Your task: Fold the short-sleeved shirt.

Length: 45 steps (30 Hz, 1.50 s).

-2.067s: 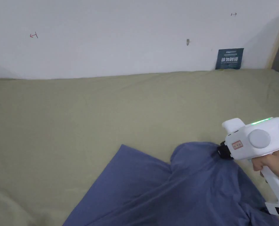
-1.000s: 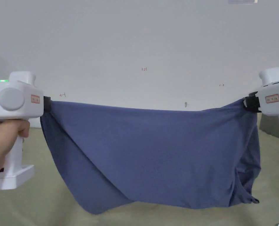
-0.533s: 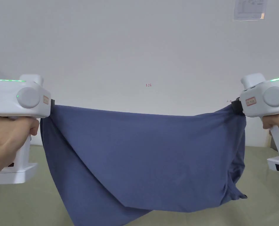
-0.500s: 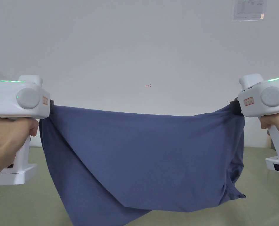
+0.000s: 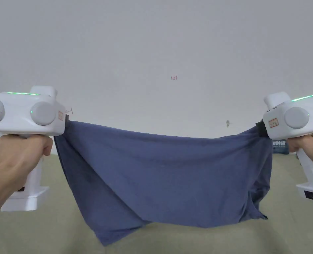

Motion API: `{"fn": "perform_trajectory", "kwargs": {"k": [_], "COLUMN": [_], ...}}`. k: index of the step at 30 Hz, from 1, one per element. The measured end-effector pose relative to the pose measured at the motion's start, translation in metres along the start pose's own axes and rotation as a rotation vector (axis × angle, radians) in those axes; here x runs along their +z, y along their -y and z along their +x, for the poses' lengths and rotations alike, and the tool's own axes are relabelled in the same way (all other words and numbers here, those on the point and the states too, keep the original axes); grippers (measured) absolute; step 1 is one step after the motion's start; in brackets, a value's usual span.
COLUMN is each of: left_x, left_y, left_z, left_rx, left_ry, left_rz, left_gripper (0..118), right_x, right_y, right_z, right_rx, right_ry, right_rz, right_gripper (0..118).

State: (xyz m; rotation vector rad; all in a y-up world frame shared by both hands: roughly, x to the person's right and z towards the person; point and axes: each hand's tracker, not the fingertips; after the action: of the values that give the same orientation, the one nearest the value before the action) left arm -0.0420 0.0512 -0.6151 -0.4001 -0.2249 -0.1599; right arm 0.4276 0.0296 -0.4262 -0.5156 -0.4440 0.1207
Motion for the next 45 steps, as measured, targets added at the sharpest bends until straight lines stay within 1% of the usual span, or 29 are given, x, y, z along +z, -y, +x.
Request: {"fn": "perform_trajectory", "kwargs": {"k": [5,8,10,11,12,14,16,18,23,28,31,35,36,37,38,39,40,41,43,45], "left_x": [-0.025,-0.023,-0.012,-0.004,0.005,0.027,0.051,0.075,0.123,0.163,0.177,0.182,0.181,0.179,0.178,0.18,0.18,0.186,0.199,0.215], "left_y": [0.075,0.135,0.179,0.2,0.219,0.254,0.287,0.312,0.358,0.394,0.408,0.419,0.42,0.42,0.42,0.421,0.42,0.414,0.394,0.367], "left_z": [0.005,0.004,0.003,0.0,-0.001,-0.004,-0.01,-0.014,-0.04,-0.06,-0.065,-0.07,-0.07,-0.072,-0.073,-0.07,-0.071,-0.07,-0.058,-0.042], "left_rx": [-0.034,-0.075,-0.08,-0.064,-0.049,-0.046,-0.061,-0.057,-0.034,-0.058,-0.057,-0.038,-0.036,-0.033,-0.029,-0.013,0.005,0.014,0.049,0.071], "left_ry": [0.048,0.077,0.101,0.105,0.112,0.121,0.119,0.131,0.136,0.164,0.173,0.193,0.209,0.226,0.232,0.244,0.25,0.249,0.26,0.27], "left_rz": [-0.12,-0.182,-0.236,-0.254,-0.284,-0.304,-0.327,-0.364,-0.417,-0.471,-0.498,-0.515,-0.516,-0.521,-0.524,-0.525,-0.529,-0.515,-0.453,-0.351], "left_gripper": [0,0,0,0,0,0,0,0,0,0,0,0,4,30,73,111,117,116,116,115], "right_x": [-0.031,-0.027,-0.012,-0.003,0.007,0.027,0.054,0.082,0.144,0.197,0.219,0.228,0.227,0.226,0.227,0.226,0.229,0.241,0.257,0.267], "right_y": [0.064,0.114,0.154,0.174,0.191,0.223,0.254,0.281,0.338,0.386,0.408,0.424,0.426,0.426,0.426,0.425,0.423,0.422,0.407,0.38], "right_z": [-0.015,-0.022,-0.026,-0.027,-0.029,-0.028,-0.027,-0.031,-0.037,-0.036,-0.036,-0.037,-0.038,-0.038,-0.038,-0.037,-0.037,-0.034,-0.033,-0.035], "right_rx": [0.005,0.005,0.011,0.006,0.019,0.02,-0.051,-0.057,-0.052,-0.052,-0.109,-0.154,-0.167,-0.18,-0.187,-0.2,-0.202,-0.19,-0.212,-0.237], "right_ry": [-0.021,-0.054,-0.058,-0.061,-0.062,-0.071,-0.107,-0.107,-0.136,-0.137,-0.148,-0.171,-0.176,-0.17,-0.168,-0.173,-0.167,-0.201,-0.165,-0.147], "right_rz": [-0.108,-0.163,-0.198,-0.197,-0.213,-0.217,-0.238,-0.239,-0.284,-0.319,-0.349,-0.369,-0.373,-0.376,-0.379,-0.404,-0.398,-0.355,-0.338,-0.232], "right_gripper": [6,6,6,6,6,6,6,6,6,6,6,7,16,58,102,118,113,114,114,114]}}
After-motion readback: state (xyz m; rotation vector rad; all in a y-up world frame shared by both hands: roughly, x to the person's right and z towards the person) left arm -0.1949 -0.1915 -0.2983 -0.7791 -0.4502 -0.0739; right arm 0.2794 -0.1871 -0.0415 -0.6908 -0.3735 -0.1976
